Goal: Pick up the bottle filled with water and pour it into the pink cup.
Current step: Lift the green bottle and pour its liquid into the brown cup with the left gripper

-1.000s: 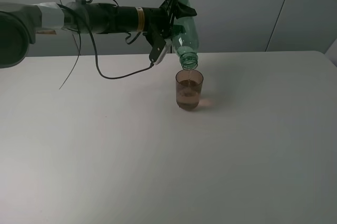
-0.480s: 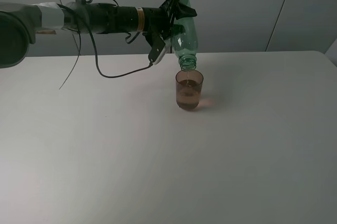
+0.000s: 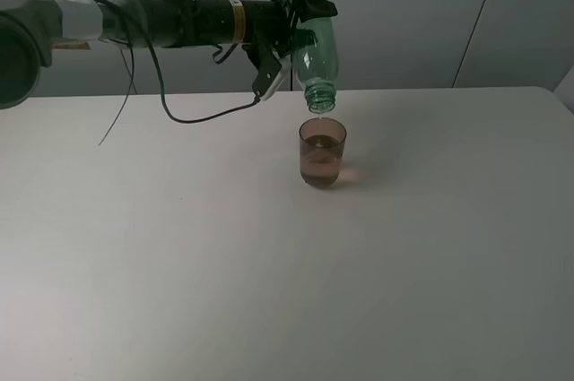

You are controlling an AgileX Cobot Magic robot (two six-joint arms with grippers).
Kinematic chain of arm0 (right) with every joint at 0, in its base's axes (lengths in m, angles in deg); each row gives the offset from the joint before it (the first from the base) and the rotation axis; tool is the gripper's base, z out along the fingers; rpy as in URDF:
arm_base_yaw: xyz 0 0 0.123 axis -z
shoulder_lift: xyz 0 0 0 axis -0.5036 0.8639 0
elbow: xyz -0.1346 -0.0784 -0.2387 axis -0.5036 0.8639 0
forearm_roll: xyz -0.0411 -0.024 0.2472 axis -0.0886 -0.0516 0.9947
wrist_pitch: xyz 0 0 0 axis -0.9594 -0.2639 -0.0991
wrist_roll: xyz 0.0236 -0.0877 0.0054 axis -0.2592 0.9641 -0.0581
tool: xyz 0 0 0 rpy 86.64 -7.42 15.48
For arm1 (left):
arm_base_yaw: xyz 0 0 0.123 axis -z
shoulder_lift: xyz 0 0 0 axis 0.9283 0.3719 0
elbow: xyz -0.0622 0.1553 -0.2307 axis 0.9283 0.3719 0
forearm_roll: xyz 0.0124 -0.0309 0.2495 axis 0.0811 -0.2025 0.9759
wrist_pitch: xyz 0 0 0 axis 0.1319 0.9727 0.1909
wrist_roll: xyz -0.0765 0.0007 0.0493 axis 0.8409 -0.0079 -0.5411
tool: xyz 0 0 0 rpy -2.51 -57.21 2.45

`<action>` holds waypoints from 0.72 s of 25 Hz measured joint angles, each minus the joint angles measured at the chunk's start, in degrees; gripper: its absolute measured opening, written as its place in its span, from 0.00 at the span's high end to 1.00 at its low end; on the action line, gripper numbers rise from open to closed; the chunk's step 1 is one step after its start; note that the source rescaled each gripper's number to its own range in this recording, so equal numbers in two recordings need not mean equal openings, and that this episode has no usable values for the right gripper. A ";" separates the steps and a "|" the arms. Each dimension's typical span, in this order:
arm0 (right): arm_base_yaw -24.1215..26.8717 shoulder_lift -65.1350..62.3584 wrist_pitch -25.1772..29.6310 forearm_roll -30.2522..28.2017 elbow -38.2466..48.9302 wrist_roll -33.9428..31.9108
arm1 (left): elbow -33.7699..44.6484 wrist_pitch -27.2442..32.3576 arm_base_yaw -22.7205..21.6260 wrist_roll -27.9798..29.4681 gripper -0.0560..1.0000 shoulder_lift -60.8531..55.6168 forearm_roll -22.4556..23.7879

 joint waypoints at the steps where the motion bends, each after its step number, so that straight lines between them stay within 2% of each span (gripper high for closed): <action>1: 0.00 0.00 0.00 0.00 0.00 0.00 | 0.00 0.00 0.09 -0.04 0.95 0.00 0.00; 13: 0.00 0.00 0.00 0.00 0.00 0.00 | 0.00 0.00 1.05 -1.52 0.95 -0.21 -0.14; 18: 0.00 0.00 0.00 0.00 0.00 0.00 | 0.00 0.14 1.05 2.23 0.95 -0.21 -0.53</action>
